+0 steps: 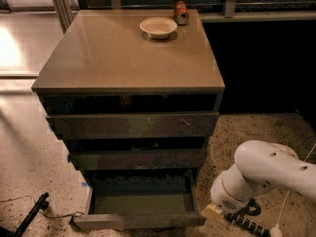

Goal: Close bottom drawer

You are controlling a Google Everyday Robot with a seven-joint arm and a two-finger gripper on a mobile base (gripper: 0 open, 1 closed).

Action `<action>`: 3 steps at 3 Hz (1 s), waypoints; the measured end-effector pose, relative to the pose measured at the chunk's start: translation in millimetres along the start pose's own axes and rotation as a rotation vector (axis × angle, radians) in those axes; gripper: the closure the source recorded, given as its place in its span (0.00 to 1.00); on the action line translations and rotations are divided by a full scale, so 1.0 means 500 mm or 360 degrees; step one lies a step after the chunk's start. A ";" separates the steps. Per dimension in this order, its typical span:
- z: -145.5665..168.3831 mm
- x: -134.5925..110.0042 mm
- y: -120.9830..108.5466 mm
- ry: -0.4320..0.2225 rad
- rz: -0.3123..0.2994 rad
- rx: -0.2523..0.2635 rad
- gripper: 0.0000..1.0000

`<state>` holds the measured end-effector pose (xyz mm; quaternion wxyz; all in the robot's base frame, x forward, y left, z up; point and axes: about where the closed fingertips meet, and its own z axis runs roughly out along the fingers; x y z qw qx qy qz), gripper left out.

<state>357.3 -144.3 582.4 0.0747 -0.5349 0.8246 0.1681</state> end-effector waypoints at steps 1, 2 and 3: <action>0.063 -0.028 -0.049 -0.0087 0.0062 0.0005 1.00; 0.063 -0.028 -0.049 -0.0087 0.0062 0.0005 1.00; 0.070 -0.018 -0.045 -0.0154 0.0079 -0.0016 1.00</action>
Offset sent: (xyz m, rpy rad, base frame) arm 0.0238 0.0125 -0.0254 0.0395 -0.0095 -0.0427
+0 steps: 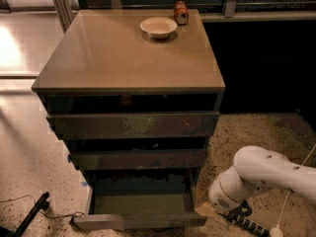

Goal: Close bottom drawer

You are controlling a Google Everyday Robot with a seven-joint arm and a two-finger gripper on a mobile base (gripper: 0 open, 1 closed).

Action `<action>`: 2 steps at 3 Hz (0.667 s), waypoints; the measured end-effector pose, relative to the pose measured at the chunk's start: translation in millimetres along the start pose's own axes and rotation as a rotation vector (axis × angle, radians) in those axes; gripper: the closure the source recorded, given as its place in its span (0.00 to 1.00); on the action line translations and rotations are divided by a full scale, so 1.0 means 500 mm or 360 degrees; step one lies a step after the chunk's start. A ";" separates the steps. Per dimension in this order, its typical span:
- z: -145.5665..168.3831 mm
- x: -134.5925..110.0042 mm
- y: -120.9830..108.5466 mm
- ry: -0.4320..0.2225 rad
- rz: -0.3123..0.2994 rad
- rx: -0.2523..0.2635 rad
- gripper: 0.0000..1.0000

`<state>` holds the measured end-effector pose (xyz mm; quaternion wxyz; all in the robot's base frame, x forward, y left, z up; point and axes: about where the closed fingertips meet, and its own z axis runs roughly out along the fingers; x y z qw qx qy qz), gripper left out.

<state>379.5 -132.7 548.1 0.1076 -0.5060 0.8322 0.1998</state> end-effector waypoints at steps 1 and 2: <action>0.078 0.061 0.014 -0.0069 0.0055 -0.0079 1.00; 0.152 0.096 0.022 -0.0071 0.0086 -0.0143 1.00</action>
Offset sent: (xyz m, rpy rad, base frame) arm -0.0466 0.0034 -0.1295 0.1018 0.1212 -0.0316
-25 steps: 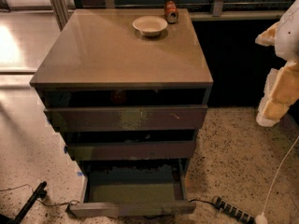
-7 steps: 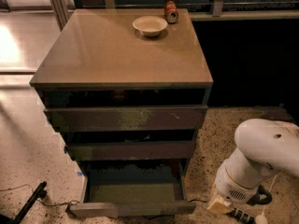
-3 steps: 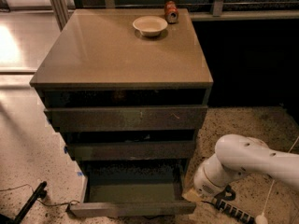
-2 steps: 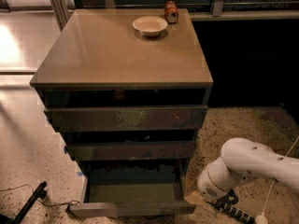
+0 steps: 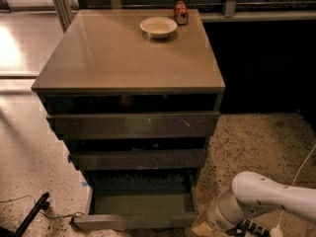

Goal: Close bottom drawer

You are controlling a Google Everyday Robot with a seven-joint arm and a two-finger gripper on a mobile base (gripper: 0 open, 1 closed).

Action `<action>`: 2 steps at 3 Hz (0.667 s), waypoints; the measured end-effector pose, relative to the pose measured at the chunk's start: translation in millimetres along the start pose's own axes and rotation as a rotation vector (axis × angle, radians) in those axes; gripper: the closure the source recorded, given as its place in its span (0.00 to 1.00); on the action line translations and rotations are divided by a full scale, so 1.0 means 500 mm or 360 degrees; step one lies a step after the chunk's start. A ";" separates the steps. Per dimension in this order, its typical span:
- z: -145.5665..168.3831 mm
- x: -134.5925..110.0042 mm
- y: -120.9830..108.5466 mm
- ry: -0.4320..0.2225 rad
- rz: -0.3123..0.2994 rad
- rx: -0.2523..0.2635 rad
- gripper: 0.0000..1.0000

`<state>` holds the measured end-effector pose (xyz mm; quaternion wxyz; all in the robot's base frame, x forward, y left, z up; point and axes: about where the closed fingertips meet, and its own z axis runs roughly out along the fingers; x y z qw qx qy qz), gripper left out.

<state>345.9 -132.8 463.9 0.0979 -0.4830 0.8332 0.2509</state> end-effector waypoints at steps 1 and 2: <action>0.102 0.049 -0.002 0.0034 0.0059 -0.0081 1.00; 0.107 0.045 -0.008 0.0013 0.0063 -0.0077 1.00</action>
Offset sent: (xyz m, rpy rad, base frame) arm -0.0123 0.0052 -0.0465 -0.0004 0.0543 -0.0045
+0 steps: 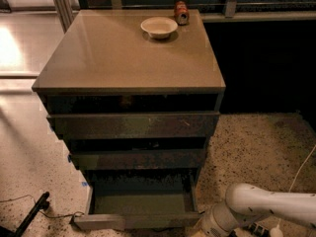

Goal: Close bottom drawer

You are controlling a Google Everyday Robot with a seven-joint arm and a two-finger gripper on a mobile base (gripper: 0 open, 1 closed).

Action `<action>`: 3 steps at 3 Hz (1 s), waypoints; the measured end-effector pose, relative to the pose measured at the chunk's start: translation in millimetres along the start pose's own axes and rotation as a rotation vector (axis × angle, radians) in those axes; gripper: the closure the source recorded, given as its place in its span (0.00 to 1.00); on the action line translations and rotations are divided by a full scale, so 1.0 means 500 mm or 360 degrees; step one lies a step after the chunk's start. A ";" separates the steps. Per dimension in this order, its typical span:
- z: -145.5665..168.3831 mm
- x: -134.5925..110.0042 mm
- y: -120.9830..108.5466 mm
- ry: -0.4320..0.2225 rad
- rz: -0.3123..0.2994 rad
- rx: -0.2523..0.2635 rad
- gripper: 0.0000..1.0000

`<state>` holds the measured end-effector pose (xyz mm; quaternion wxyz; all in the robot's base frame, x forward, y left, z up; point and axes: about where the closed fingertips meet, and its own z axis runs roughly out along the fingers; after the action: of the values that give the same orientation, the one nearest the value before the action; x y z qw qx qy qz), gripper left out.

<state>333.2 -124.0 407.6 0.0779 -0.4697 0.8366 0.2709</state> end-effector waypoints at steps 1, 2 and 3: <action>0.070 -0.060 -0.098 -0.0226 0.0064 0.0022 1.00; 0.070 -0.060 -0.098 -0.0226 0.0064 0.0022 1.00; 0.086 -0.049 -0.102 -0.0270 0.0086 -0.0016 1.00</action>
Offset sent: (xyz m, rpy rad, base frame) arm 0.0817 0.0284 -0.0500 0.1380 -0.0638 -0.1286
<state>383.5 -103.8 361.4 0.1387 -0.4226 0.8381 0.3159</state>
